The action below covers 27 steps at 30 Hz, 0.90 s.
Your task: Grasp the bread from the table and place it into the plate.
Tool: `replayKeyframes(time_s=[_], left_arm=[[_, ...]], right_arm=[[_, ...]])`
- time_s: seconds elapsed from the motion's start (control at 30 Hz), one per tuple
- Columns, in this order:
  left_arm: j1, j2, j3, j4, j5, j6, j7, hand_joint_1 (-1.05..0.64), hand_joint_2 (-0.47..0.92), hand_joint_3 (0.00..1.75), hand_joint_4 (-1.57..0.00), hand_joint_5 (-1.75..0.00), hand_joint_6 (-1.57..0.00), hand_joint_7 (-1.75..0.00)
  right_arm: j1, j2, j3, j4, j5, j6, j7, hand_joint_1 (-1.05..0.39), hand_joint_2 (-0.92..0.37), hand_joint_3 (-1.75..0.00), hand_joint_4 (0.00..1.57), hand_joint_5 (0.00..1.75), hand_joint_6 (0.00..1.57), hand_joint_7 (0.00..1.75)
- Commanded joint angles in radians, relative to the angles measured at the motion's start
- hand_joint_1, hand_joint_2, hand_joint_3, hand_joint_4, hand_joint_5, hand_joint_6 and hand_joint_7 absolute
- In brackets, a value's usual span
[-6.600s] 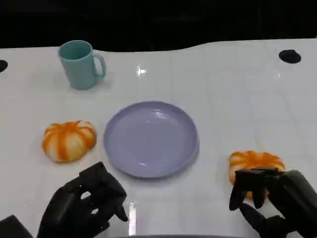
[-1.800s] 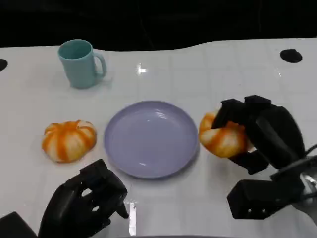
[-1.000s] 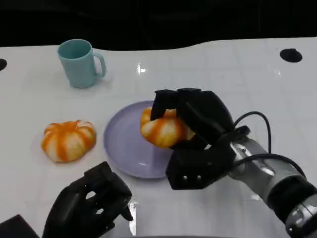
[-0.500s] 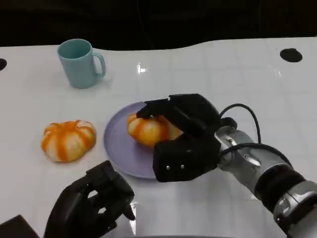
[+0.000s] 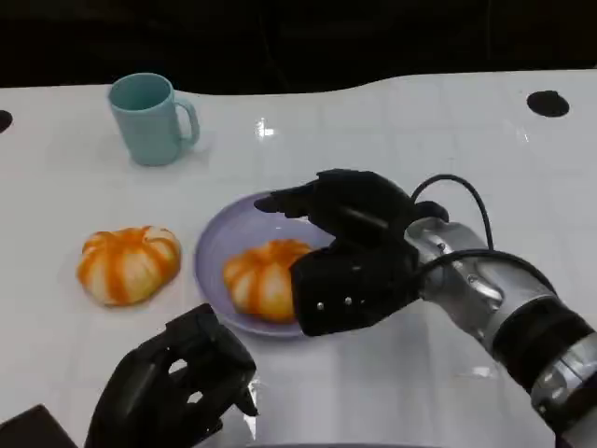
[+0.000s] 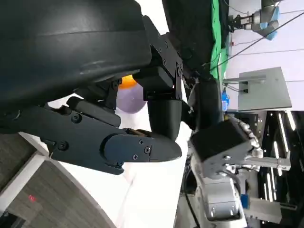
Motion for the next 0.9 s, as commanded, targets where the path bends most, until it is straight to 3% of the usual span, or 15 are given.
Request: replayKeyframes(time_s=[0.03, 0.37, 0.7, 0.8, 0.9], left_arm=[[0.007, 0.014, 0.004, -0.010, 0.011, -0.002, 0.006, -0.56, 0.92, 0.34, -0.62, -1.75, -0.57, -1.52], [0.003, 0.015, 0.004, -0.005, 0.004, -0.004, 0.000, -0.54, 0.92, 0.36, -0.62, -1.75, -0.55, -1.53], [-0.004, 0.017, 0.005, -0.003, 0.005, 0.002, 0.003, -0.55, 0.92, 0.36, -0.62, -1.75, -0.55, -1.55], [-0.004, 0.019, 0.006, -0.004, 0.006, 0.004, 0.004, -0.55, 0.92, 0.36, -0.62, -1.75, -0.55, -1.55], [-0.007, 0.018, 0.008, 0.000, -0.003, 0.004, -0.002, -0.54, 0.92, 0.36, -0.62, -1.75, -0.54, -1.55]], right_arm=[[0.033, -0.045, -0.025, -0.085, 0.047, 0.017, 0.079, -0.55, -0.92, -0.16, 0.21, 0.37, 0.38, 0.00], [0.188, -0.162, -0.085, -0.369, 0.114, -0.005, 0.147, -0.52, -0.92, -0.17, 0.27, 0.41, 0.42, 0.02], [0.424, -0.275, -0.174, -0.599, 0.165, -0.142, 0.095, -0.41, -0.92, -0.08, 0.48, 0.50, 0.61, 0.09], [0.489, -0.286, -0.208, -0.629, 0.185, -0.197, 0.058, -0.32, -0.90, -0.05, 0.66, 0.62, 0.72, 0.13], [0.539, -0.292, -0.237, -0.645, 0.194, -0.250, 0.016, -0.24, -0.89, -0.05, 0.82, 0.90, 0.89, 0.18]])
